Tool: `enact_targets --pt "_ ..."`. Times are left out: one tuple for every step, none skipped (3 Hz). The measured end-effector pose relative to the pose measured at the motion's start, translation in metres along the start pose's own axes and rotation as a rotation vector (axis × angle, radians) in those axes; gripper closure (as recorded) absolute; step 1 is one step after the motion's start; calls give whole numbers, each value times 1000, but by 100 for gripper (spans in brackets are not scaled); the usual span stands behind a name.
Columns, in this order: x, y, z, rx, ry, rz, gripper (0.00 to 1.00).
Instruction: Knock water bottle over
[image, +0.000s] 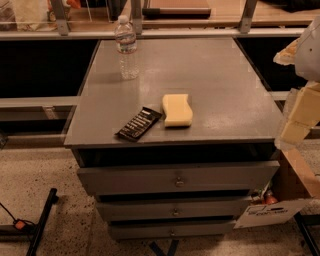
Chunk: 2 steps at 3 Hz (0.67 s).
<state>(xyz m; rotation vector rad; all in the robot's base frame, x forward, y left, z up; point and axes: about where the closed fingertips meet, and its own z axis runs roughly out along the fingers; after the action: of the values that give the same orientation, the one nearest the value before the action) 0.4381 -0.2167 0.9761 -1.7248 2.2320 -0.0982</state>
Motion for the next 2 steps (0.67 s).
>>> enact_targets --pt "0 0 0 0 0 0 0" --pt "-3 -21 8 29 -63 41 0"
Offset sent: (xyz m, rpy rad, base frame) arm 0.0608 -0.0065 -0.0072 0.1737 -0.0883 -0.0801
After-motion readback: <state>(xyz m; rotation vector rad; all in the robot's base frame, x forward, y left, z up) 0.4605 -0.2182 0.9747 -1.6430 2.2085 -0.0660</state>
